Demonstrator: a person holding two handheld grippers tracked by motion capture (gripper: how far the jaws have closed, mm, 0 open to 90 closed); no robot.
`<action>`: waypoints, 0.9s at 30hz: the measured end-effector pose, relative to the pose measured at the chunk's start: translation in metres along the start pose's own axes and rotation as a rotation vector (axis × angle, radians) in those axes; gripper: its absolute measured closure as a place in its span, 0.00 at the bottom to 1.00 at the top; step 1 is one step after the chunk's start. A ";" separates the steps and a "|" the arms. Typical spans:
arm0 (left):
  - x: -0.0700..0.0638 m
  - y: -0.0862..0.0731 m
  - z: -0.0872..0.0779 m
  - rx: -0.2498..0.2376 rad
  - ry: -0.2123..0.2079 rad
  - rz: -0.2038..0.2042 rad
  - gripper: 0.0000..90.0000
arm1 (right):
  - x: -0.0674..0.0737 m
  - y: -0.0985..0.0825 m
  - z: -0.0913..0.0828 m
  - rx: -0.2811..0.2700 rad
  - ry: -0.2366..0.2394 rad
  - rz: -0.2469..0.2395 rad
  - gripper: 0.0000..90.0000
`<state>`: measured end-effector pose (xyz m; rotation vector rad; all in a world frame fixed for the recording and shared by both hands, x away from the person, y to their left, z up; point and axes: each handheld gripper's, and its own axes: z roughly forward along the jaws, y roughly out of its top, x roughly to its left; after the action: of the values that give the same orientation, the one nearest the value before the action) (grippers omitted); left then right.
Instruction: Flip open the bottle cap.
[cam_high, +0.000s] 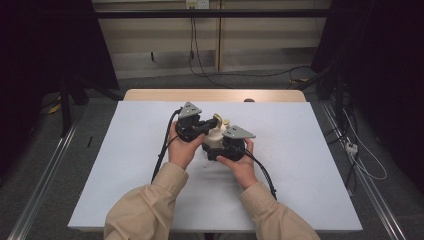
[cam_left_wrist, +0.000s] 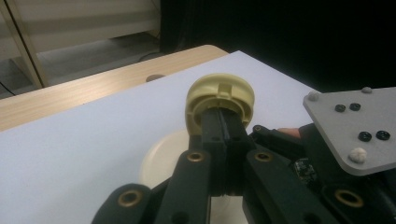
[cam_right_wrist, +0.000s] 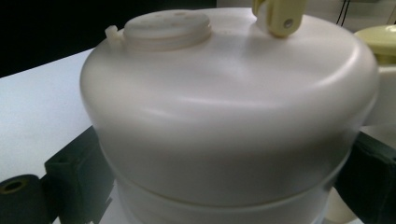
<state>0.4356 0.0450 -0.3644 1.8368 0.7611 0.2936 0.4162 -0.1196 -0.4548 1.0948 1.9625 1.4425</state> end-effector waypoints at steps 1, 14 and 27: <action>0.000 0.000 0.000 0.003 -0.001 0.006 1.00 | 0.000 0.000 0.000 0.000 0.000 0.000 0.05; 0.001 0.000 0.000 -0.001 -0.003 0.003 1.00 | 0.000 0.000 0.000 0.001 -0.001 0.001 0.05; 0.004 -0.004 -0.011 -0.027 -0.011 -0.025 0.74 | 0.002 0.002 -0.002 0.007 -0.012 -0.011 0.05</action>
<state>0.4318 0.0566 -0.3642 1.8006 0.7683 0.2763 0.4145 -0.1189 -0.4526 1.0919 1.9636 1.4214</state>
